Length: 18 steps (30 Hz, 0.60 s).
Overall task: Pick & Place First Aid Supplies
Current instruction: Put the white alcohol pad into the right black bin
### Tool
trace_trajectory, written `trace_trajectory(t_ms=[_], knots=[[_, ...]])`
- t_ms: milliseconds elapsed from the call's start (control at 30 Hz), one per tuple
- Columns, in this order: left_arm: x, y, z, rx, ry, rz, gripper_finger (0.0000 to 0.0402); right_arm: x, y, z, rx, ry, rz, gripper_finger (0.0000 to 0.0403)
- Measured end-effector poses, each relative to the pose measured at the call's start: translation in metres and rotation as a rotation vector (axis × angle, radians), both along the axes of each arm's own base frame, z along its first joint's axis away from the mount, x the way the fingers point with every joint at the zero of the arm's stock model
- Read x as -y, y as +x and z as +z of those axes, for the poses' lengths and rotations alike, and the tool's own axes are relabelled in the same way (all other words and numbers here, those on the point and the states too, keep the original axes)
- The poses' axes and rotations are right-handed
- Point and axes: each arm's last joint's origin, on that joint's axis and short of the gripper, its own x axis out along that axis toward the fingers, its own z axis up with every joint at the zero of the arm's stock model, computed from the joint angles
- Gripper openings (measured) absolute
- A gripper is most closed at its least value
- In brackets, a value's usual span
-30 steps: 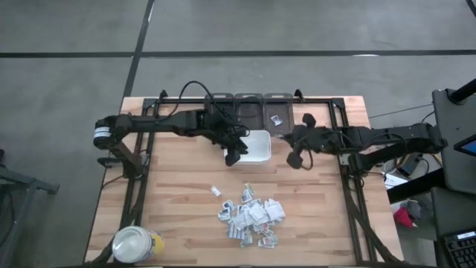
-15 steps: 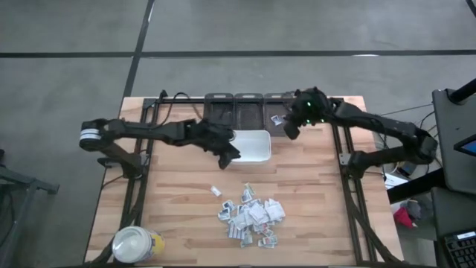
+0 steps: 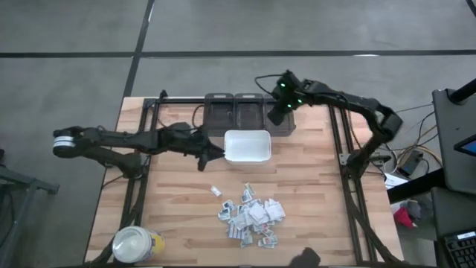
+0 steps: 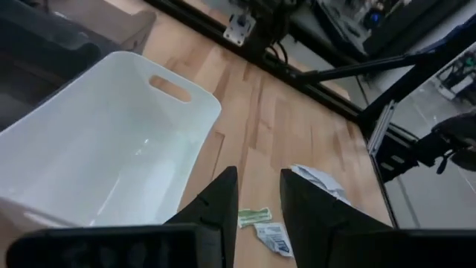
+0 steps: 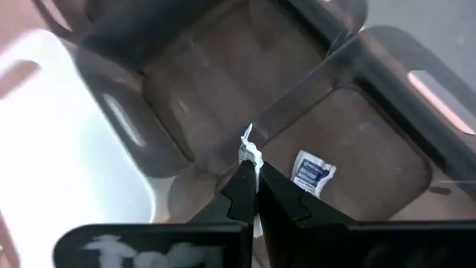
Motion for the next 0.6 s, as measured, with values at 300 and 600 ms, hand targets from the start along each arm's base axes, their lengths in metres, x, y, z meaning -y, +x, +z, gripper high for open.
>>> trace_trajectory(t_ms=[300, 600], knots=[[0.004, -0.034, -0.012, 0.130, 0.034, 0.060, 0.0094, 0.025, 0.022, -0.018, -0.215, 0.144, 0.020, 0.0008], [0.005, -0.044, -0.020, 0.138, 0.080, 0.067, 0.0094, 0.026, 0.012, -0.034, -0.295, 0.217, -0.009, 0.0008]])
